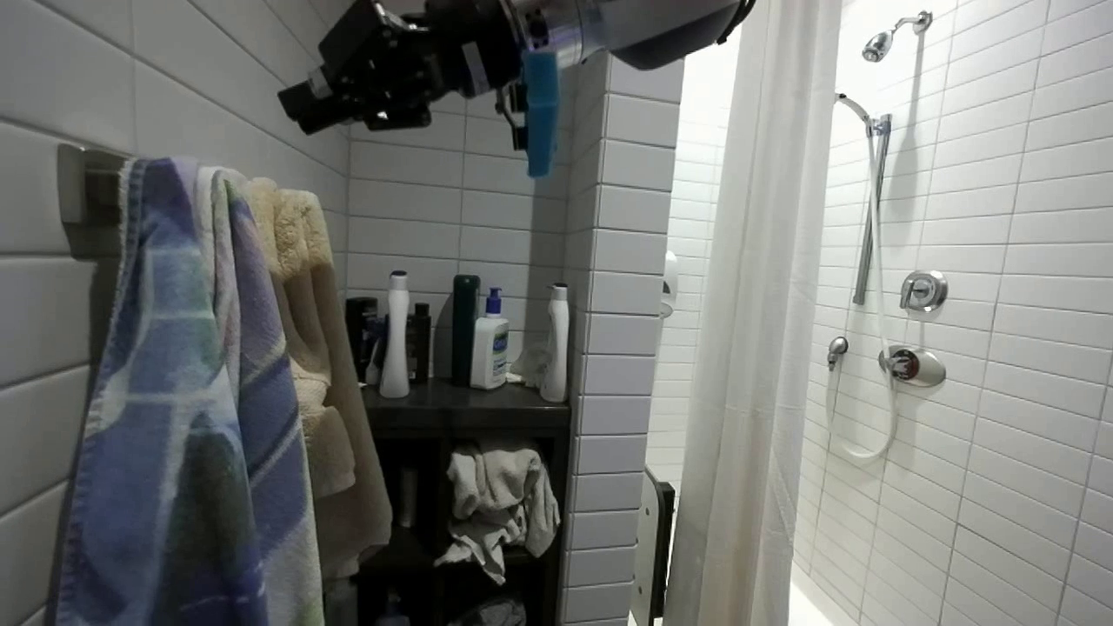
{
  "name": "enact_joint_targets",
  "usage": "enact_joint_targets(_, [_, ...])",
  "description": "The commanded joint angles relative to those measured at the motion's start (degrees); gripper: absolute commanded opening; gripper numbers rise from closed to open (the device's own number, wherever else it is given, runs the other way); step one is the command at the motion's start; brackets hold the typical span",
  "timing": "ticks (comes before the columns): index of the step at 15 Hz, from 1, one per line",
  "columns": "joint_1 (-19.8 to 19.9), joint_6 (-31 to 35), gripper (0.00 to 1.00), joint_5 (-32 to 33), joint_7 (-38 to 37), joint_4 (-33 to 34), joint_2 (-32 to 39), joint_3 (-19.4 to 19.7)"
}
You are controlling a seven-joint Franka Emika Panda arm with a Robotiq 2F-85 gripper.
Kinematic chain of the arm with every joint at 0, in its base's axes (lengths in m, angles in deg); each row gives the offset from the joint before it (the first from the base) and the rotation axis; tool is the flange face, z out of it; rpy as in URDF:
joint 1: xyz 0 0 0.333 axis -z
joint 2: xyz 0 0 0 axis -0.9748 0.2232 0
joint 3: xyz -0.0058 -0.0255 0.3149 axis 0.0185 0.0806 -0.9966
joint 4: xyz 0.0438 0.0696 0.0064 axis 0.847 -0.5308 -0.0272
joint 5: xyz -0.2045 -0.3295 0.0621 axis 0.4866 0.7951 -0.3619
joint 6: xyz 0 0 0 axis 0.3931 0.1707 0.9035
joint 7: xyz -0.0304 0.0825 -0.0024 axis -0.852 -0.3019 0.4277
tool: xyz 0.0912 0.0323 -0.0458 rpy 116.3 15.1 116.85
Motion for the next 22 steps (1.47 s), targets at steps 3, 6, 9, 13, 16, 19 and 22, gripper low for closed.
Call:
enact_joint_targets(3, [-0.54,-0.82,0.66,0.38,-0.89,-0.41,0.39,0.24])
enact_joint_targets(6, [-0.64,-2.4,0.86,0.08,-1.66,-1.74,0.3,0.33])
enact_joint_targets(9, [0.22,-7.55,1.0,2.35,-4.03,-4.89,-0.73,1.12])
enact_joint_targets(13, [1.73,-10.52,1.0,7.24,-7.83,-8.94,-0.93,2.12])
enact_joint_targets(16, [1.99,-8.6,1.0,8.94,-7.68,-10.08,-0.02,2.51])
enact_joint_targets(19, [1.5,-3.71,1.0,8.55,-4.9,-10.19,1.25,2.37])
enact_joint_targets(22, [0.58,3.93,1.0,7.46,1.37,-9.38,3.56,2.24])
